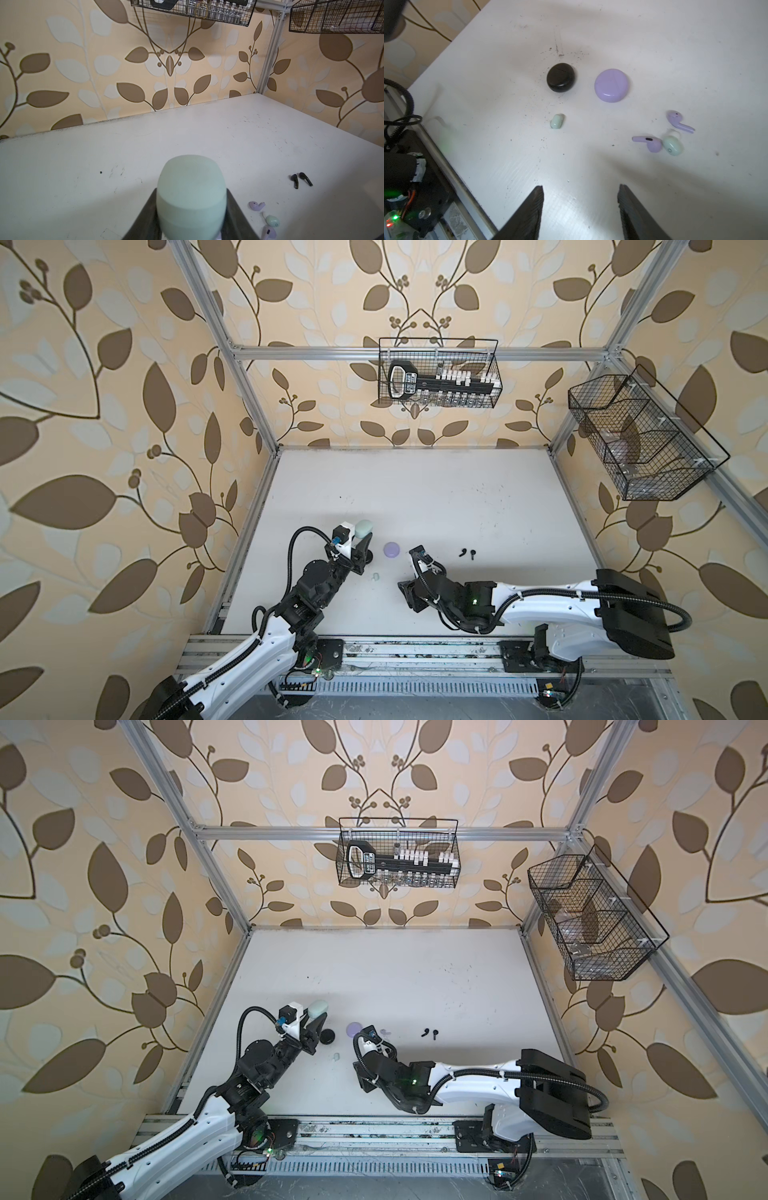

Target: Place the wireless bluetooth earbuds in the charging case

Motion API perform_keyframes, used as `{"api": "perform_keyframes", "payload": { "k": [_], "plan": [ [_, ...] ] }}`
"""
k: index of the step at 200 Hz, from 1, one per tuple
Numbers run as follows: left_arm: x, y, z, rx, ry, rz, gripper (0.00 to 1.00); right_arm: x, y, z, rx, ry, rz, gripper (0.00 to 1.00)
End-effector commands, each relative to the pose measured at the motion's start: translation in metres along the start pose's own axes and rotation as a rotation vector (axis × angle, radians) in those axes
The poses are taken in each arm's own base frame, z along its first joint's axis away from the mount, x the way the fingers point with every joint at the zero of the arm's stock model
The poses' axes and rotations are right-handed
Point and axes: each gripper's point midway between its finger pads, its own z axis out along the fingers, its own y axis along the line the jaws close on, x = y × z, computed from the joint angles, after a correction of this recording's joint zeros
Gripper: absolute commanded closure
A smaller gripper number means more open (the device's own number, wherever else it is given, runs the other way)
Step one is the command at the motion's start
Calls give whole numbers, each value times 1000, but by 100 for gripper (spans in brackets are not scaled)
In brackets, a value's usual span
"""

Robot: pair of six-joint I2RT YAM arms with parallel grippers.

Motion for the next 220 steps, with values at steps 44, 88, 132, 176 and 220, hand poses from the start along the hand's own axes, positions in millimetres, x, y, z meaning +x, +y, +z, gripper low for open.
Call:
{"api": "perform_keyframes", "payload": {
  "k": [44, 88, 132, 176, 220],
  "plan": [
    [-35, -52, -18, 312, -213, 69, 100, -22, 24, 3, -80, -100, -4, 37],
    [-43, -95, -37, 578, -265, 137, 100, -60, 18, -57, -150, -285, -82, 36],
    [-43, -121, -48, 746, -270, 172, 100, -91, -2, -109, -117, -403, -174, 37],
    [-43, -136, -57, 848, -270, 189, 100, -88, 4, -100, -141, -353, -276, 38],
    [-40, -142, -58, 889, -250, 198, 100, -88, 9, -92, -158, -337, -300, 37]
  ]
}}
